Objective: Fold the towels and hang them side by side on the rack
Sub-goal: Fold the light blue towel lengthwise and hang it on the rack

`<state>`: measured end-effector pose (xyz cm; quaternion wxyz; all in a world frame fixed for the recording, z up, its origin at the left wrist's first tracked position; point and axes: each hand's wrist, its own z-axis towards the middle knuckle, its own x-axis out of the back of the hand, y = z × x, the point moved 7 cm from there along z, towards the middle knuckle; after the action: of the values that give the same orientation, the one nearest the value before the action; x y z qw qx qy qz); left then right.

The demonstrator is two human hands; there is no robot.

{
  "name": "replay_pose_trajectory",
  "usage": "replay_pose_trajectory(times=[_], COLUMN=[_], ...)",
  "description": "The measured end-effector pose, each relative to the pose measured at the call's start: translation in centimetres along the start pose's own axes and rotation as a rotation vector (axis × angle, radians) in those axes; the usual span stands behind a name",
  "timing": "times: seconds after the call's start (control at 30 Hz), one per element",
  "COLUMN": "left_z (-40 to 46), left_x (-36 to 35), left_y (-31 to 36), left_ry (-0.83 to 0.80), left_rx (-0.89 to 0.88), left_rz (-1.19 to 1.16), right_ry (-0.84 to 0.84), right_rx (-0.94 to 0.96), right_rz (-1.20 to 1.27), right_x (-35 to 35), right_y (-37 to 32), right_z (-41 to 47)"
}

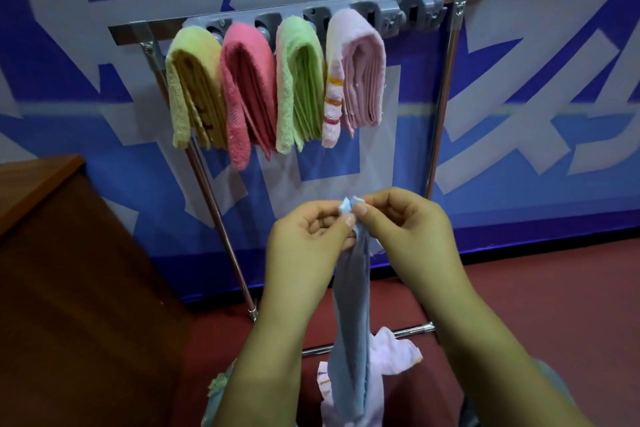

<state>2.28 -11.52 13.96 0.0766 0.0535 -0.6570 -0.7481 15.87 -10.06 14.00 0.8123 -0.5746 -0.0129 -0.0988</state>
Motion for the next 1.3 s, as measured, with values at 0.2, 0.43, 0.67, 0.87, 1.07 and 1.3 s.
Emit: replay_pose_trajectory(times=[0.2,0.43,0.67,0.87,1.07,1.3], left_z=[-0.4,-0.4,-0.5,1.3,1.7,1.5], left_x=[0.1,0.3,-0.5,2.4,1.2,0.4], left_y=[0.6,0.9,0.7,1.2,-1.4,-4.6], left_ry=[0.000,0.061,-0.224,-0.093,-0.330,-0.617], left_rx=[-0.073,-0.149,-0.014,-0.270,-0.233,0.023], left_rz=[0.217,0.293,-0.028,0.336,0.520,0.465], right_ry=[-0.011,-0.058,-0.087,-0.244,-0.308,-0.316], right_rx=[0.022,0.024,0.069,0.116,0.088,0.074], right_rz=[-0.004,0.048,0.032,0.041,0.191,0.365], right_x=[-0.6,-1.4,-0.1,-0.2,0.0,0.7], right_y=[-0.2,-0.4,-0.6,-1.7,-2.1,-2.1], right_z=[-0.5,-0.5,0.5,1.0,1.3,1.5])
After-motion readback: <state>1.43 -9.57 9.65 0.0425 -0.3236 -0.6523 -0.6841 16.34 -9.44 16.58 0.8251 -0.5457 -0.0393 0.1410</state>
